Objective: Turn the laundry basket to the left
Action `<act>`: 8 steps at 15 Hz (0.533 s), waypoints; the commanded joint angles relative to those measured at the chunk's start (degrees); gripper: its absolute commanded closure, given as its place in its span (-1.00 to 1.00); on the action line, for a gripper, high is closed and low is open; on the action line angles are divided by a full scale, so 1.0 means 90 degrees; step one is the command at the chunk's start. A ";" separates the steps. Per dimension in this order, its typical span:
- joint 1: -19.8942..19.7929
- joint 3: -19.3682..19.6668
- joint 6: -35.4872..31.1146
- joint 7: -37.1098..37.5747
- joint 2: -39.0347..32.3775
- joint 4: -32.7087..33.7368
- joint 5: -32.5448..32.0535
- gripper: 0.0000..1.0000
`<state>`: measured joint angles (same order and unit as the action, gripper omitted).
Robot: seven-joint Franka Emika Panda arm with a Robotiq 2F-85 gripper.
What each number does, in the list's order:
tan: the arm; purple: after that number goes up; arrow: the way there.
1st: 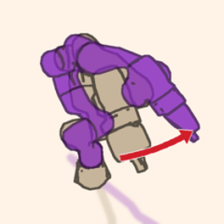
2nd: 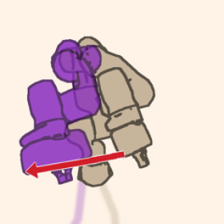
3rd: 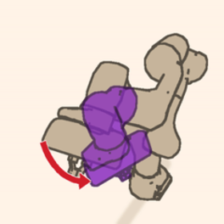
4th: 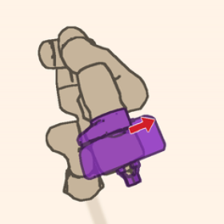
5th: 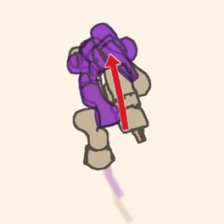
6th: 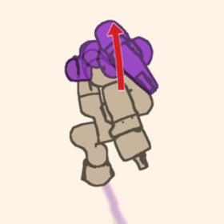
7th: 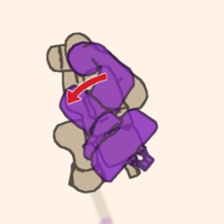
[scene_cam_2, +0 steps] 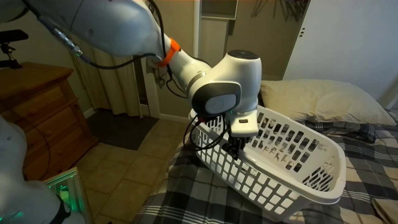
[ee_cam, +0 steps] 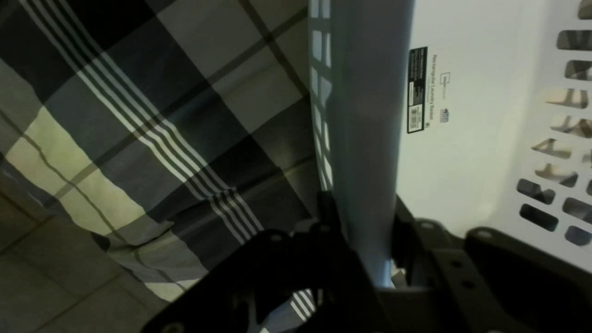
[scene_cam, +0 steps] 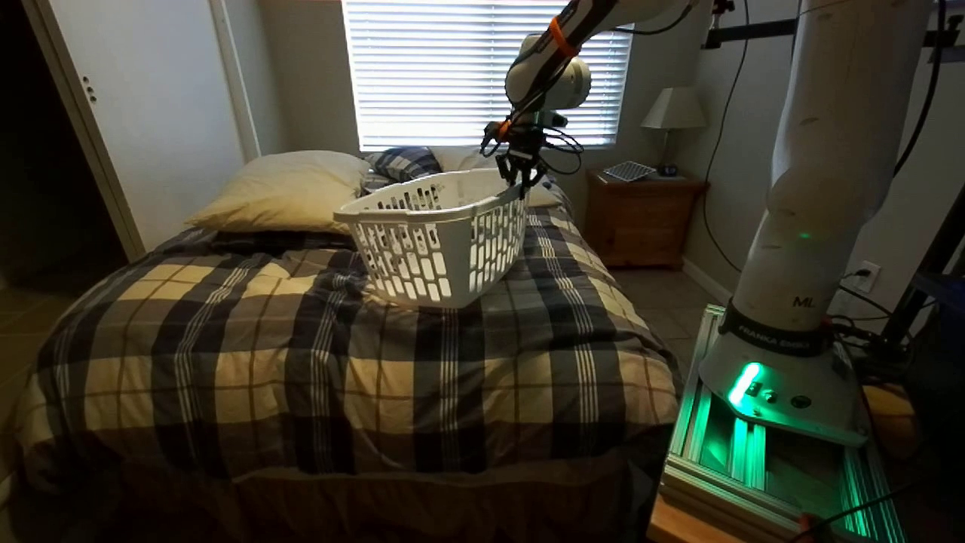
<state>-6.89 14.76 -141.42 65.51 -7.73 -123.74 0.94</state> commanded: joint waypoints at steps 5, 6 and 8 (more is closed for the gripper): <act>0.0161 0.0065 -0.1412 0.2778 0.0799 -0.1050 -0.1578 0.86; 0.0149 0.0059 -0.1405 0.3180 0.0890 -0.1069 -0.1874 0.86; 0.0111 0.0015 -0.1363 0.4006 0.0976 -0.1000 -0.2537 0.86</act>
<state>-5.39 14.83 -152.10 90.50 -3.19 -131.83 -14.06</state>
